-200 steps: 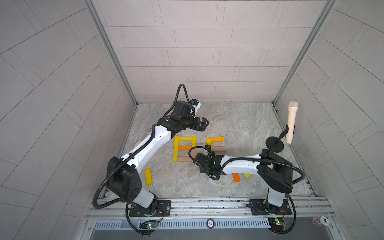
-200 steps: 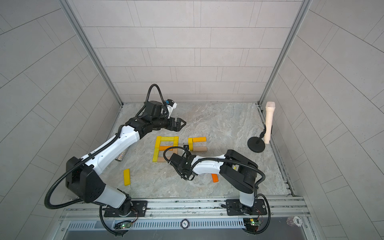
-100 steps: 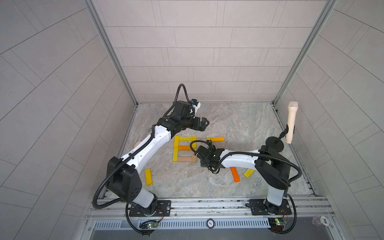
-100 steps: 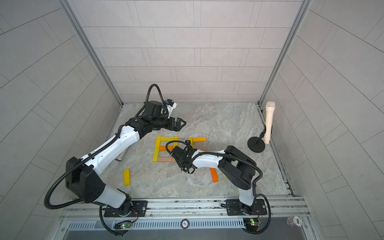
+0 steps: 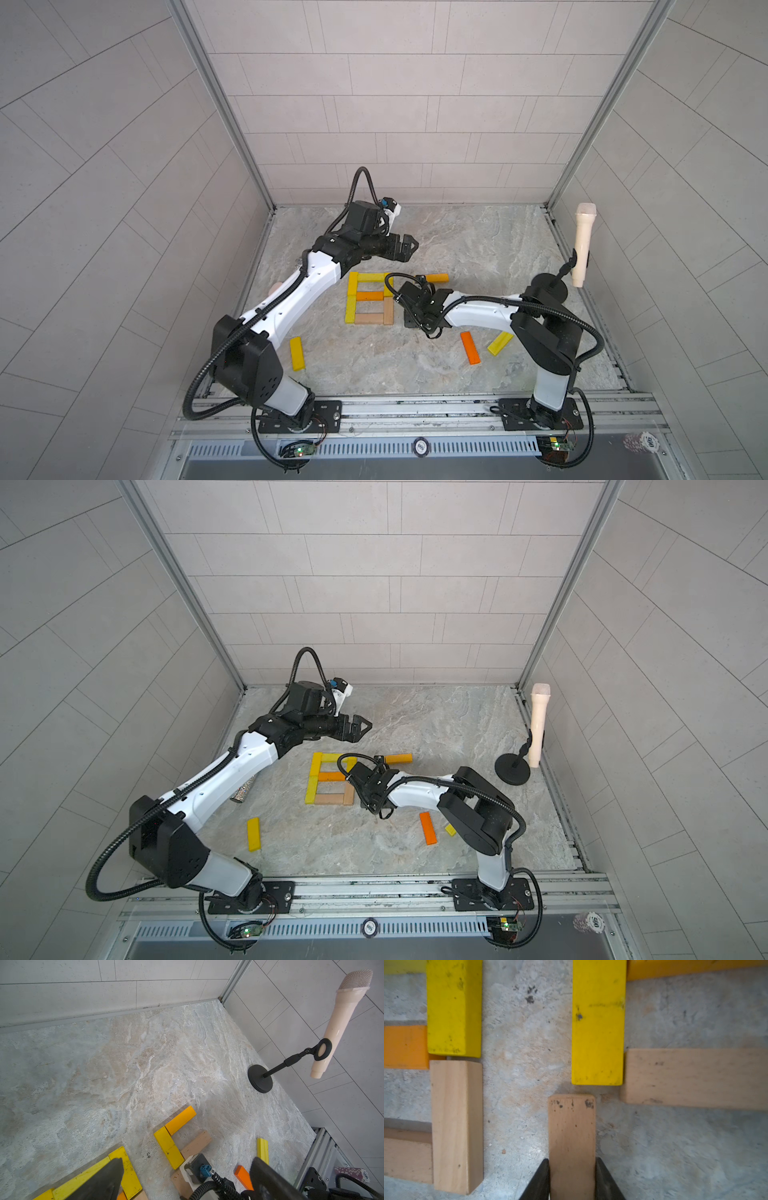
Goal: Assemble the number 8 with building blocks
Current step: Assemble the building block at the center of the board.
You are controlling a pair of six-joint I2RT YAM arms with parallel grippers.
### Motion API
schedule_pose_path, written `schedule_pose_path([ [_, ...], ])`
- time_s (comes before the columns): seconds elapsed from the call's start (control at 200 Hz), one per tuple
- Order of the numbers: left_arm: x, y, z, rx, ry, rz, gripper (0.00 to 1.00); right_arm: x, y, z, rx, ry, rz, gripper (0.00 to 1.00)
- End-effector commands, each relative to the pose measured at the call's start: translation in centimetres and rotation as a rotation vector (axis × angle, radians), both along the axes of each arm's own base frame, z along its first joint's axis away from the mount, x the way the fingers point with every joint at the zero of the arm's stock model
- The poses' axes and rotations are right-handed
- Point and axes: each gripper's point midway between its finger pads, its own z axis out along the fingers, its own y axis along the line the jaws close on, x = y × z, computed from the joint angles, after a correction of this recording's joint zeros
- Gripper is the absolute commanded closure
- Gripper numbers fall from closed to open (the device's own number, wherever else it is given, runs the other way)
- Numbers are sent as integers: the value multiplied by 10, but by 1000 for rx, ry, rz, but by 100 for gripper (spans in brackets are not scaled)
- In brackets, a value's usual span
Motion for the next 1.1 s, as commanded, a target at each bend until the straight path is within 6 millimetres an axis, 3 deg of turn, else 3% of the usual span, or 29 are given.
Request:
schedule_pose_path([
  [0.0, 0, 2, 19, -36, -43, -1, 0, -4, -10, -10, -50, 39, -5, 63],
  [1.091, 1, 4, 23, -60, -44, 7, 0, -3, -31, -17, -89, 42, -74, 63],
])
